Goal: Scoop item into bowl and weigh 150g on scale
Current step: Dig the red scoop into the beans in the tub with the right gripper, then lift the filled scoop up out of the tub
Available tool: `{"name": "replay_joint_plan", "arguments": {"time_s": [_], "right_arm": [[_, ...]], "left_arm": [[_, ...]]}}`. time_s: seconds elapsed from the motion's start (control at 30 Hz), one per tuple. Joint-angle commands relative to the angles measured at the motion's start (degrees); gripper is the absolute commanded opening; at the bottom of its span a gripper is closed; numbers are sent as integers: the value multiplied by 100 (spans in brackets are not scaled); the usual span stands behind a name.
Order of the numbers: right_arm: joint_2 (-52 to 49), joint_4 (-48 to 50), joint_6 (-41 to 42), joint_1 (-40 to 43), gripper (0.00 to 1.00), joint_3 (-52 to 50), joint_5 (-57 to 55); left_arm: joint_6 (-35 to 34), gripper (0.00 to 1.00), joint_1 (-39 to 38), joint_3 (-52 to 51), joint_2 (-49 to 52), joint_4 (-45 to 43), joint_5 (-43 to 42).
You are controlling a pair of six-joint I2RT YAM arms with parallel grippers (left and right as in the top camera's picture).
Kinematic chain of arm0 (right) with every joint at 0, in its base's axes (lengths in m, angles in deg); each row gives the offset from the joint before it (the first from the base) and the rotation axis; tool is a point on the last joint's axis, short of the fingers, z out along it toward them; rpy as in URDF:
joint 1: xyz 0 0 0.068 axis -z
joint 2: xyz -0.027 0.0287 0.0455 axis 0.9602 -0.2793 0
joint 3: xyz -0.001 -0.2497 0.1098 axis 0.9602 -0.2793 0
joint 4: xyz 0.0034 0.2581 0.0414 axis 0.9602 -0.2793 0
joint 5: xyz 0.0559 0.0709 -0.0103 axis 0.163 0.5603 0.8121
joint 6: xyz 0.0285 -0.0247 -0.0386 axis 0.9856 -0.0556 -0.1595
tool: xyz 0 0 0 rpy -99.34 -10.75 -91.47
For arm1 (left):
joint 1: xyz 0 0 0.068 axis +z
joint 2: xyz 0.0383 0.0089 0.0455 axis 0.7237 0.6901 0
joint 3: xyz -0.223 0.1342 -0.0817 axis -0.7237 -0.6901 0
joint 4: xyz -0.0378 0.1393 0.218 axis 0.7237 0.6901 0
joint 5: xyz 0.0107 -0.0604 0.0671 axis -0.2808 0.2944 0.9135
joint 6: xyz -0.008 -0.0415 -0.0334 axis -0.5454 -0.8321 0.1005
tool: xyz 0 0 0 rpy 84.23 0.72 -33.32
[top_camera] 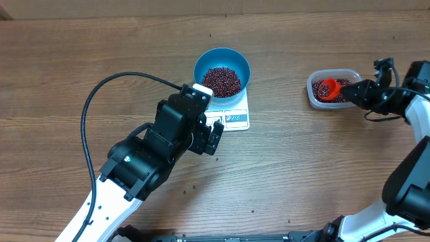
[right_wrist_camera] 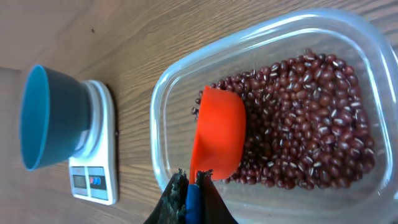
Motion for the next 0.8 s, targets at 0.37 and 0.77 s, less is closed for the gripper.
{"name": "replay_joint_plan", "arguments": {"time_s": [0.37,0.77], "right_arm": [[-48,-98,-20,385,4,17,1316],[-48,-184,-20,385,4,17,2031]], "left_arm": [[-42,100,26,22,-98,-20,37],[-42,100,26,22,-98,-20,37]]}}
